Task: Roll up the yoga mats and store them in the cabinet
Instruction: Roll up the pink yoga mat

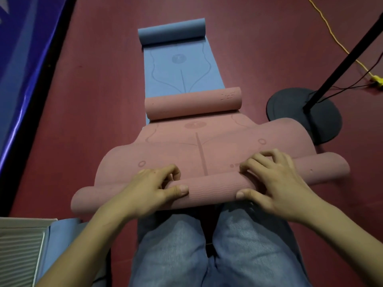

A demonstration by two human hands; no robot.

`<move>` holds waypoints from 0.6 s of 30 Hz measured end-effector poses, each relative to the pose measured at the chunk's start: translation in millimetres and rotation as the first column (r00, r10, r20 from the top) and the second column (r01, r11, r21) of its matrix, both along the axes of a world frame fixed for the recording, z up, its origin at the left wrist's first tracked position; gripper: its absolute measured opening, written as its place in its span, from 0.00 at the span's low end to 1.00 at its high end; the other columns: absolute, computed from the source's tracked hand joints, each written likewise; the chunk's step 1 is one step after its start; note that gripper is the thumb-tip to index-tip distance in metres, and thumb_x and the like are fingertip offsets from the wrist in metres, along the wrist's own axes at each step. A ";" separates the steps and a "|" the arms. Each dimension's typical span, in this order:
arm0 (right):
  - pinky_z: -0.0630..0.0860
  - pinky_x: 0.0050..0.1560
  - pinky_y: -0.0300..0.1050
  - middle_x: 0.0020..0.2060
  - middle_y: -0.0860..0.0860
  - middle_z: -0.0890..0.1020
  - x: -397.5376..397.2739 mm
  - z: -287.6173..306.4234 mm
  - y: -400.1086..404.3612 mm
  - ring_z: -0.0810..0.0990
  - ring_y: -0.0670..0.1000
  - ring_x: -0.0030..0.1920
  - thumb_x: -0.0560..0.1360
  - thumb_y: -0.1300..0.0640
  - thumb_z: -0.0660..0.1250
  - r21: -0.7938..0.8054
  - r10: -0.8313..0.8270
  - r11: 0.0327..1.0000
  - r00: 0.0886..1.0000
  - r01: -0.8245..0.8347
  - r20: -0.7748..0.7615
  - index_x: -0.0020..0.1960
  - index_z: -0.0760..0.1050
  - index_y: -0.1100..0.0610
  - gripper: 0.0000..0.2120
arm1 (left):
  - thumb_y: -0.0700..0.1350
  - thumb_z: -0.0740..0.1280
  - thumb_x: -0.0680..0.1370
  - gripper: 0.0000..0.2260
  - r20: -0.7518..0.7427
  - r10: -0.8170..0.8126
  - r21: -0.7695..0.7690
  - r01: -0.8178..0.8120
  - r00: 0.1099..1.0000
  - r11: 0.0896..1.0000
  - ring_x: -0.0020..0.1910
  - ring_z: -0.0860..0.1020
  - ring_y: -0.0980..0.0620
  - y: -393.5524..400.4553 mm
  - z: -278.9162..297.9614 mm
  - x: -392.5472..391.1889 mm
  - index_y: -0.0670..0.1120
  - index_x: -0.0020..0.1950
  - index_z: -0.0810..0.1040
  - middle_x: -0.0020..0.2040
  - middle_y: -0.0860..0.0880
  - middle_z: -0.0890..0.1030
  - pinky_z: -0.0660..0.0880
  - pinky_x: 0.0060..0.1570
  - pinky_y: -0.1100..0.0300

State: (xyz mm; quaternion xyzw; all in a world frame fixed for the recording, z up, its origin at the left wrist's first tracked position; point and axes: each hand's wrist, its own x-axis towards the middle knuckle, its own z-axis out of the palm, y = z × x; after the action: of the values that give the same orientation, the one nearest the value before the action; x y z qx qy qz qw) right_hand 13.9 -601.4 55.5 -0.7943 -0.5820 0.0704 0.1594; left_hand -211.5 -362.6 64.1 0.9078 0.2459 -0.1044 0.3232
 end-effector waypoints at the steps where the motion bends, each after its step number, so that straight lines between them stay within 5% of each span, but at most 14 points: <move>1: 0.68 0.60 0.57 0.53 0.39 0.76 0.2 2.1 1.5 0.69 0.52 0.58 0.74 0.25 0.57 -0.012 -0.003 1.000 1.000 0.003 0.011 0.57 0.73 0.45 0.27 | 0.75 0.56 0.70 0.22 -0.004 -0.001 0.036 0.001 1.000 0.999 0.47 0.72 0.58 -0.4 -0.1 0.5 0.60 0.50 0.72 0.44 0.57 0.77 0.73 0.53 0.50; 4: 0.65 0.64 0.57 0.52 0.37 0.76 2.0 6.1 9.0 0.68 0.51 0.61 0.73 0.25 0.54 -0.089 -0.051 0.995 0.999 0.050 -0.007 0.56 0.72 0.43 0.26 | 0.73 0.53 0.73 0.26 0.057 0.000 0.161 -0.009 0.998 0.987 0.54 0.68 0.56 -4.9 -1.6 0.6 0.58 0.53 0.78 0.49 0.58 0.74 0.69 0.58 0.52; 10: 0.63 0.65 0.56 0.53 0.37 0.76 6.6 7.1 23.4 0.64 0.51 0.66 0.69 0.22 0.49 -0.205 -0.162 0.969 0.982 0.139 -0.099 0.54 0.71 0.43 0.29 | 0.63 0.53 0.81 0.23 0.176 -0.132 0.487 0.030 0.976 0.873 0.43 0.72 0.47 -11.7 -11.9 5.2 0.50 0.50 0.82 0.46 0.52 0.76 0.76 0.45 0.46; 14: 0.61 0.62 0.55 0.55 0.39 0.76 5.6 9.4 30.1 0.64 0.52 0.65 0.69 0.23 0.46 -0.191 -0.175 0.969 0.982 0.158 -0.073 0.56 0.74 0.44 0.33 | 0.74 0.55 0.76 0.33 0.078 -0.173 0.560 0.101 0.982 0.822 0.47 0.75 0.46 -24.2 -3.9 -0.6 0.48 0.61 0.77 0.50 0.50 0.78 0.77 0.47 0.46; 18: 0.59 0.61 0.52 0.56 0.41 0.75 8.0 5.8 32.5 0.66 0.51 0.62 0.71 0.24 0.46 -0.147 -0.193 0.972 0.979 0.182 -0.069 0.57 0.76 0.43 0.33 | 0.77 0.57 0.70 0.37 0.059 -0.187 0.599 0.115 0.981 0.792 0.48 0.77 0.46 -29.4 -4.2 0.0 0.47 0.59 0.75 0.50 0.51 0.79 0.78 0.47 0.49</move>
State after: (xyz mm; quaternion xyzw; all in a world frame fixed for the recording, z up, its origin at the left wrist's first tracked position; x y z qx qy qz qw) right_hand 21.9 -568.9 61.2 -0.8513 -0.4909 0.1283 0.1333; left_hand -211.5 -392.0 59.9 0.9843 0.1740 0.0048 0.0279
